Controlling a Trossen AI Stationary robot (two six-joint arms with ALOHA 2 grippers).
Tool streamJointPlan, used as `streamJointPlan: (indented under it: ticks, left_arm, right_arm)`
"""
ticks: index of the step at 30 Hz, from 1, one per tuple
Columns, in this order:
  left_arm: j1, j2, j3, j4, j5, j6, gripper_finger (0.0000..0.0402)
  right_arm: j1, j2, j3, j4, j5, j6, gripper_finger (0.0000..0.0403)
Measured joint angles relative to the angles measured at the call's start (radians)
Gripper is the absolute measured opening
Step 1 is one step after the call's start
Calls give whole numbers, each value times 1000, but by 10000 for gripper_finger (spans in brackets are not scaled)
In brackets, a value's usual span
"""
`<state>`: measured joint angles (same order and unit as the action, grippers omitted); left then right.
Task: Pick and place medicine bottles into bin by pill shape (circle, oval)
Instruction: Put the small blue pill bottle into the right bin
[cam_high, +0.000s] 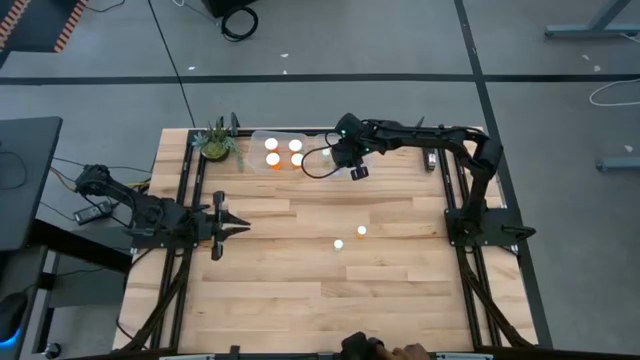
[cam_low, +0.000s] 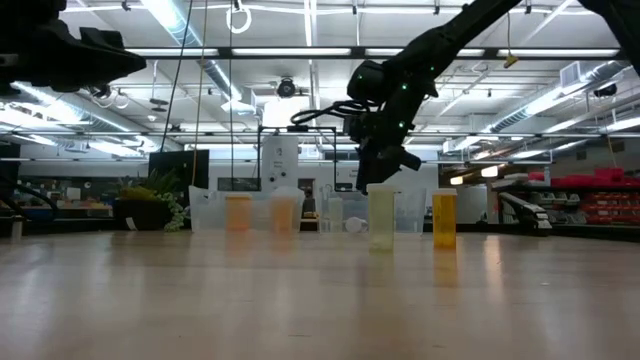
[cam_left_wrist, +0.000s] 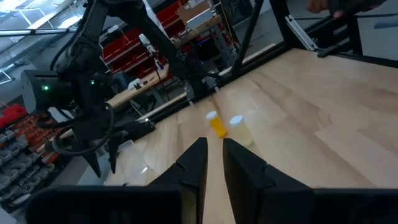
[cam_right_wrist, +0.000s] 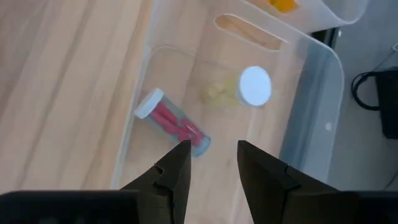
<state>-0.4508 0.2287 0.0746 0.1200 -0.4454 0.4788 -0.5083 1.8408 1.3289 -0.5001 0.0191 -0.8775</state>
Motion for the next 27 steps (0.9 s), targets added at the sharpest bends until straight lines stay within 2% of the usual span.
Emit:
streamJointPlan:
  ticks: [8,17,27]
  left_arm:
    - [0,0,0,0,0,4,60]
    - [0,0,0,0,0,4,54]
    - [0,0,0,1,0,4,58]
  right_arm:
    - [-8,45,24,16,3,16,138]
    - [-26,173,255,-213,-17,33,138]
    - [-27,202,245,-204,-1,-21,146]
